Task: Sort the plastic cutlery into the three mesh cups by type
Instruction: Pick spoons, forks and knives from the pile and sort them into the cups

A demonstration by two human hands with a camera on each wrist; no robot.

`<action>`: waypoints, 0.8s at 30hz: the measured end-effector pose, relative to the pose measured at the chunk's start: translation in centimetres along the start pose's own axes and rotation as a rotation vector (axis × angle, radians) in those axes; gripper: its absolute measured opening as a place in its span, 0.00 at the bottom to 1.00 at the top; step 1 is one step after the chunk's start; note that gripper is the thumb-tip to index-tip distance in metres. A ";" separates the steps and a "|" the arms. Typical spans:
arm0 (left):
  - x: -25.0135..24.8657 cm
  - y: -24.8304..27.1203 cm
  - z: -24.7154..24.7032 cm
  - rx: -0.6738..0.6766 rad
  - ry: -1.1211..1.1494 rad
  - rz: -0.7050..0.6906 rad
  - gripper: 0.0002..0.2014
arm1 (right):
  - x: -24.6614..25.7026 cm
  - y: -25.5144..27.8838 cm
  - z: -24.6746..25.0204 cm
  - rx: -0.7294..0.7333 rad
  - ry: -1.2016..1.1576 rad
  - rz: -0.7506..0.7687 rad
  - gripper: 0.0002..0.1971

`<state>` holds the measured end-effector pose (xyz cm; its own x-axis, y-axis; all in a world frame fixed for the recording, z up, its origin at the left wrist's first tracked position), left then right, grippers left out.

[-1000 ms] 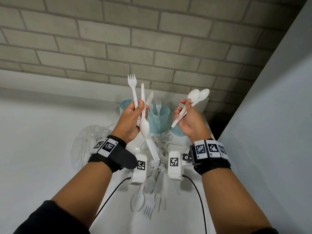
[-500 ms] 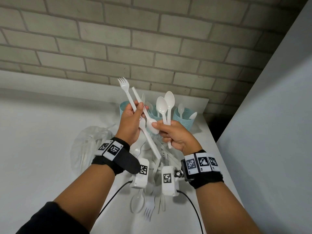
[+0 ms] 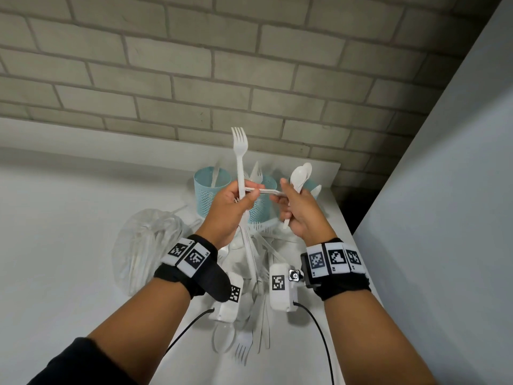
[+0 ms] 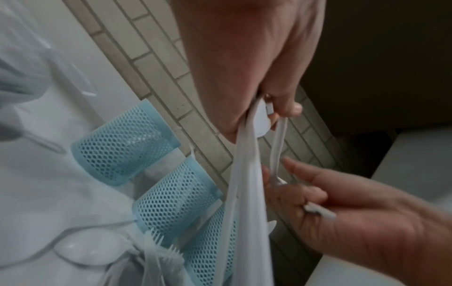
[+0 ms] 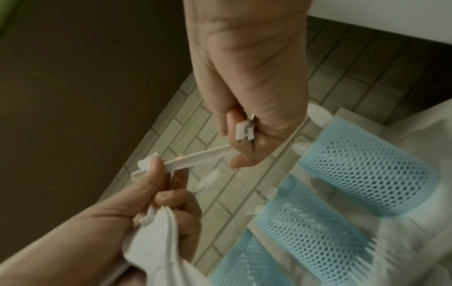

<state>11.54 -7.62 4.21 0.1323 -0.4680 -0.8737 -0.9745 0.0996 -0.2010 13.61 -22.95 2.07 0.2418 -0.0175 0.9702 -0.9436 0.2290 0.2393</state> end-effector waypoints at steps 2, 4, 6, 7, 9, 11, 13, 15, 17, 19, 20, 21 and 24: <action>-0.1 0.2 -0.6 0.054 -0.023 0.007 0.07 | 0.6 -0.2 -0.1 -0.030 -0.081 0.004 0.06; -0.1 0.2 -0.8 0.076 -0.053 0.007 0.08 | 1.0 -0.6 -0.1 -0.051 -0.194 -0.023 0.07; -0.3 0.2 -0.6 0.082 -0.100 0.002 0.09 | 1.7 -1.4 0.5 -0.087 -0.301 -0.031 0.11; -0.4 0.0 -0.3 0.076 -0.110 0.000 0.09 | 2.1 -1.9 1.0 -0.108 -0.347 -0.029 0.11; -0.7 -0.2 0.3 0.041 -0.082 0.005 0.09 | 3.1 -2.8 2.3 -0.159 -0.418 -0.004 0.11; -0.9 -0.4 0.8 0.010 -0.033 0.011 0.09 | 4.3 -3.7 3.5 -0.210 -0.497 0.066 0.11; -1.0 -0.7 1.0 -0.006 0.010 0.020 0.08 | 5.2 -4.8 4.8 -0.311 -0.524 0.170 0.06; -0.9 -0.9 1.1 -0.019 0.042 0.029 0.07 | 6.0 -5.3 5.9 -0.421 -0.453 0.270 0.06; -0.8 -1.1 1.2 -0.027 0.058 0.033 0.06 | 6.5 -6.0 6.3 -0.471 -0.317 0.306 0.08; -0.7 -1.5 1.1 -0.029 0.077 0.034 0.06 | 6.6 -6.5 6.0 -0.488 -0.189 0.328 0.13; -0.6 -1.6 1.2 -0.030 0.083 0.036 0.07 | 6.5 -6.9 5.7 -0.498 -0.138 0.339 0.14; -0.5 -1.7 1.2 -0.028 0.086 0.040 0.07 | 6.2 -7.2 5.5 -0.505 -0.091 0.351 0.15; -0.1 -2.1 1.4 -0.005 0.093 0.061 0.07 | 5.1 -8.6 5.2 -0.524 0.010 0.373 0.11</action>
<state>13.80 -6.60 4.11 0.0555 -0.5407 -0.8394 -0.9812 0.1262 -0.1462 21.82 -30.04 5.17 -0.0771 0.1635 0.9835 -0.7295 0.6632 -0.1675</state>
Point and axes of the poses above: each hand's wrist, its own y-axis away from the middle knuckle, its own z-axis out of the back of the hand, x = y × z, the point moved 7 cm from there along -y, towards the middle knuckle, and after that the axes turned 14 degrees about y, right-handed, at the moved point
